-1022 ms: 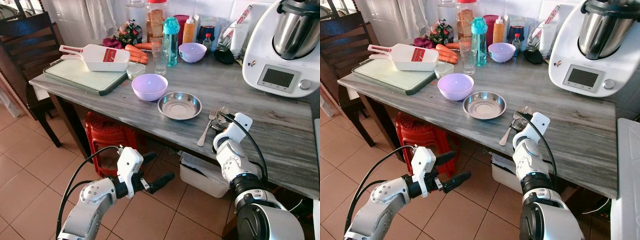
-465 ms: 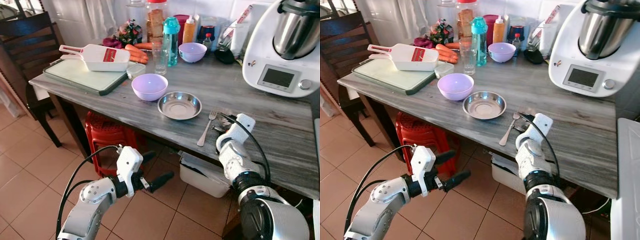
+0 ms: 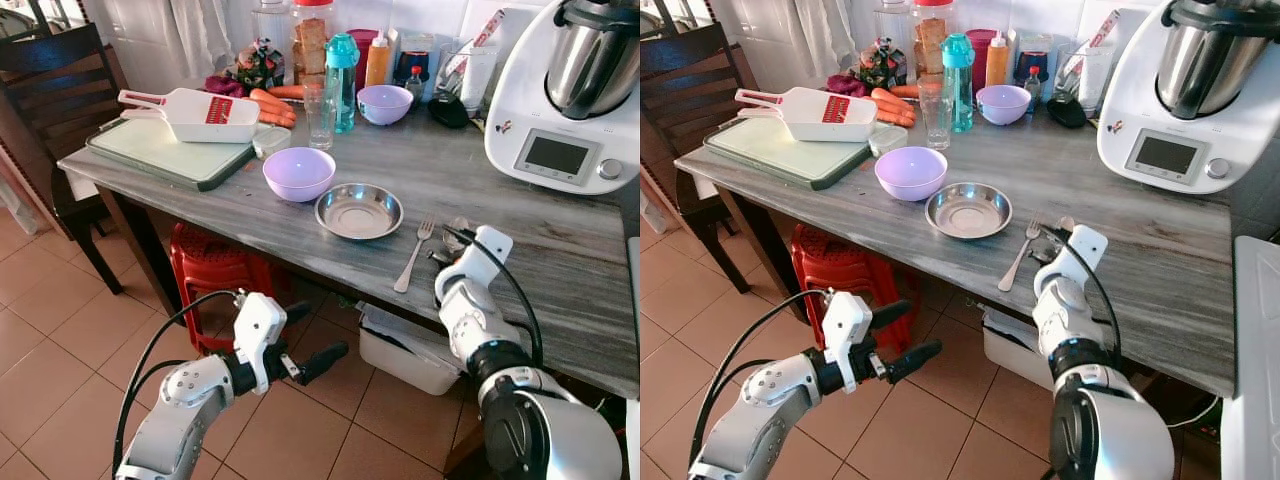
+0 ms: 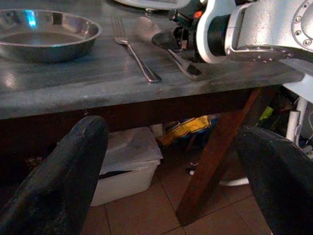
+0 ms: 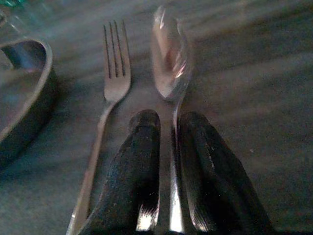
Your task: Setting the table
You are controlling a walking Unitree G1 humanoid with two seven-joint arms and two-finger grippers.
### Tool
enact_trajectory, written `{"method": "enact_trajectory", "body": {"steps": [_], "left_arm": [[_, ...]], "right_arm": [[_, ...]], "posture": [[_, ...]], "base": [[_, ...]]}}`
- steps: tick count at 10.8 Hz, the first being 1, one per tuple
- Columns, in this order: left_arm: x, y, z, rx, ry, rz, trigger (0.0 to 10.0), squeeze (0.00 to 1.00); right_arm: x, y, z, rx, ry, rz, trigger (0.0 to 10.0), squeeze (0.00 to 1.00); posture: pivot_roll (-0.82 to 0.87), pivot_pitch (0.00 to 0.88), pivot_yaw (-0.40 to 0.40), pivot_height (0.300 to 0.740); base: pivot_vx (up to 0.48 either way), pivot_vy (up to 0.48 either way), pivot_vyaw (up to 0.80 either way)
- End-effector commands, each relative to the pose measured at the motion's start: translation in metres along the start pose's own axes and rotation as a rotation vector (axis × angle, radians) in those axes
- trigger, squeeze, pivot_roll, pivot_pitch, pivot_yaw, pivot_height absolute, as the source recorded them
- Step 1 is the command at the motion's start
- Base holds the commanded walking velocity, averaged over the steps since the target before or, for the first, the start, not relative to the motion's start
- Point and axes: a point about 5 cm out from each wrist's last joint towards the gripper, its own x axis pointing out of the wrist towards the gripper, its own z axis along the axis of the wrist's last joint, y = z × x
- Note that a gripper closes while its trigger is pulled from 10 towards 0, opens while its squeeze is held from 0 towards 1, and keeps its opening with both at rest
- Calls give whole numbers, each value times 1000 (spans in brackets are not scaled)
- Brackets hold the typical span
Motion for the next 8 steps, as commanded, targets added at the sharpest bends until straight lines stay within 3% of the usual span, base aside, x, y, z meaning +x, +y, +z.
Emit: {"method": "enact_trajectory", "body": {"steps": [1, 5, 8], "left_arm": [[2, -1, 7, 32, -11, -7, 10000, 0], [2, -1, 5, 30, -6, -11, 10000, 0], [3, 0, 3, 31, -4, -7, 10000, 0]], "right_arm": [[1, 6, 5, 8, -10, 14, 10000, 996], [1, 6, 3, 17, -3, 11, 10000, 1000], [1, 13, 16, -6, -68, 45, 10000, 1000]], "posture": [[114, 0, 6, 740], [117, 0, 7, 740], [111, 0, 8, 740]], "base": [[0, 0, 0], [0, 0, 0], [0, 0, 0]]}}
